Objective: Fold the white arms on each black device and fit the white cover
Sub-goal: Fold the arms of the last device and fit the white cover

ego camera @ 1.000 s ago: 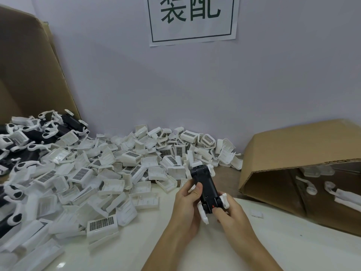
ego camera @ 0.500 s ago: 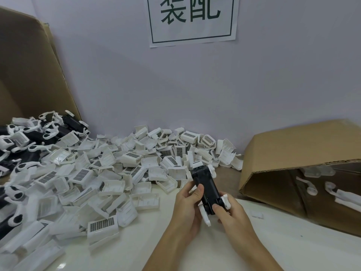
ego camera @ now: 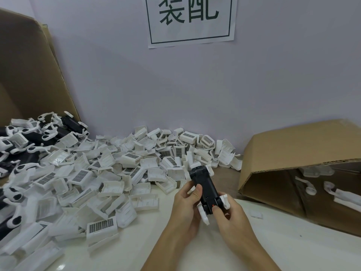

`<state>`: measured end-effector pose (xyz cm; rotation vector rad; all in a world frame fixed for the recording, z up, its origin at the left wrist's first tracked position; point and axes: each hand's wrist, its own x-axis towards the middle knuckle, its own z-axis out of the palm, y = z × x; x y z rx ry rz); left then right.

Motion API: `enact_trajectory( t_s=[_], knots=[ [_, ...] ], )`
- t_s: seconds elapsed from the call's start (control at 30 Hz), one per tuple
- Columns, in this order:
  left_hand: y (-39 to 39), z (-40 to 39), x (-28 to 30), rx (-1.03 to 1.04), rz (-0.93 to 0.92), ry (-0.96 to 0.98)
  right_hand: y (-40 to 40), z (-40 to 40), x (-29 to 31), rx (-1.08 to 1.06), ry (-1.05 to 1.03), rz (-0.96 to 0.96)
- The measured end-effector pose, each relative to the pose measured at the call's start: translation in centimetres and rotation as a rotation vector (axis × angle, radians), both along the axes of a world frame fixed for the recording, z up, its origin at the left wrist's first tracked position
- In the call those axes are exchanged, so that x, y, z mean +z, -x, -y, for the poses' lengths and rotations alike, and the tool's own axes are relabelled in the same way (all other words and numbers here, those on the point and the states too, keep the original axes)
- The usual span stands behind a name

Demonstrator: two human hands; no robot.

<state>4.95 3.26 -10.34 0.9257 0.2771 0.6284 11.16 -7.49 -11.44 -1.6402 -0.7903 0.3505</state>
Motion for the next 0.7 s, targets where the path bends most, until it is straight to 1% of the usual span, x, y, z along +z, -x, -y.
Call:
enact_trajectory(
  t_s=[0.23, 0.37, 0.47, 0.6, 0.67, 0.7],
  knots=[
    [-0.4, -0.2, -0.4, 0.002, -0.019, 0.005, -0.1, -0.1, 0.1, 0.031, 0.022, -0.078],
    [-0.7, -0.2, -0.5, 0.083, -0.051, 0.033, -0.2, -0.1, 0.0, 0.005, -0.013, -0.126],
    [-1.1, -0.2, -0.4, 0.176, -0.142, 0.051, -0.4, -0.1, 0.0, -0.009, -0.052, -0.163],
    [-1.0, -0.3, 0.1, 0.268, -0.359, -0.185, -0.6, -0.2, -0.3, -0.15, -0.165, -0.148],
    [-0.8, -0.5, 0.9, 0.241, -0.397, -0.239, -0.7, -0.3, -0.5, -0.245, -0.196, -0.096],
    [-0.7, -0.7, 1.5, 0.188, -0.417, -0.268, -0.7, -0.4, -0.6, -0.283, -0.195, -0.053]
  ],
)
